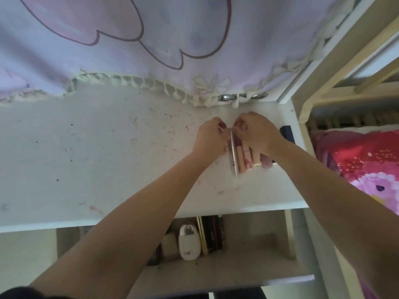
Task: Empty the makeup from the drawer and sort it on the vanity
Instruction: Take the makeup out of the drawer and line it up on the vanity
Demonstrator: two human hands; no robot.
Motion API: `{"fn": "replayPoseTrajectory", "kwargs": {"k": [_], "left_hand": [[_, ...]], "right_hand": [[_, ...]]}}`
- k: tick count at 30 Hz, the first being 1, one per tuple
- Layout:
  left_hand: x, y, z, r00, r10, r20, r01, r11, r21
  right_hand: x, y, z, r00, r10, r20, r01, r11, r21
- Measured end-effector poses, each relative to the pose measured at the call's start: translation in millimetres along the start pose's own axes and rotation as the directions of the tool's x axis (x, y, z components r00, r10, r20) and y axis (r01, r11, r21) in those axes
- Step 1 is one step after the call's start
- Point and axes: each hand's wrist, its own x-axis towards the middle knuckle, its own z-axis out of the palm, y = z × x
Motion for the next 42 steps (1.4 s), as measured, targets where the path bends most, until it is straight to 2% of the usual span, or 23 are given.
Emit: {"fn": "replayPoseTrajectory", "kwargs": {"k": [2,5,8,11,14,16,18,22,29,35,38,42], "left_hand": [[-7.9,2.4,0.1,1.000,-0.009,0.015,0.009,1.000,-0.012],[-27.2,3.5,-6.2,0.999,-0.023,0.040,0.024,1.000,-0.020],[-68.0,-7.9,-13.9,0.999,0.020,0.048,-0.023,0.998,0.063],[-134.3,-38.9,-12.0,0.993,0.096,0.073,-0.101,0.993,0.061],[-198.8,-85.8,5.8,0.980,0.074,0.186,-0.101,0.985,0.141],[-224.7,-117.2,26.1,0.951,-0.013,0.308,-0.078,0.957,0.281],[-230.3,-138.9,42.8,0.938,-0.119,0.326,-0.018,0.921,0.389],[-196.2,-145.3,63.4,0.979,-0.111,0.171,0.036,0.919,0.392],[-154.0,-141.4,82.0,0.981,-0.152,0.117,0.061,0.824,0.563],[-147.4,-140.0,91.3,0.972,-0.169,0.161,0.031,0.778,0.627],[-144.1,-137.7,94.1,0.977,-0.167,0.133,0.031,0.726,0.687],[-138.2,-125.8,104.7,0.983,-0.149,0.103,0.032,0.705,0.709]], "right_hand": [[-7.5,-0.6,-1.6,1.000,-0.021,-0.011,0.021,1.000,0.013],[-27.1,-4.1,-6.7,0.990,-0.070,-0.118,0.075,0.996,0.037],[-69.2,-11.6,-6.0,0.962,-0.174,-0.210,0.205,0.969,0.135],[-132.6,-8.1,16.0,0.951,-0.265,-0.158,0.289,0.944,0.160],[-188.5,10.2,63.6,0.970,-0.239,0.046,0.229,0.959,0.169],[-208.0,26.6,99.3,0.961,-0.167,0.221,0.143,0.982,0.121],[-211.7,38.6,127.9,0.939,-0.048,0.341,0.023,0.997,0.077],[-191.2,36.4,167.0,0.937,0.103,0.334,-0.146,0.983,0.108],[-172.8,22.4,198.4,0.906,0.252,0.340,-0.294,0.952,0.078],[-176.3,42.0,182.0,0.886,0.302,0.351,-0.326,0.945,0.011],[-180.8,52.9,171.6,0.902,0.270,0.337,-0.288,0.958,0.003],[-183.0,59.4,163.7,0.888,0.303,0.347,-0.337,0.940,0.042]]}}
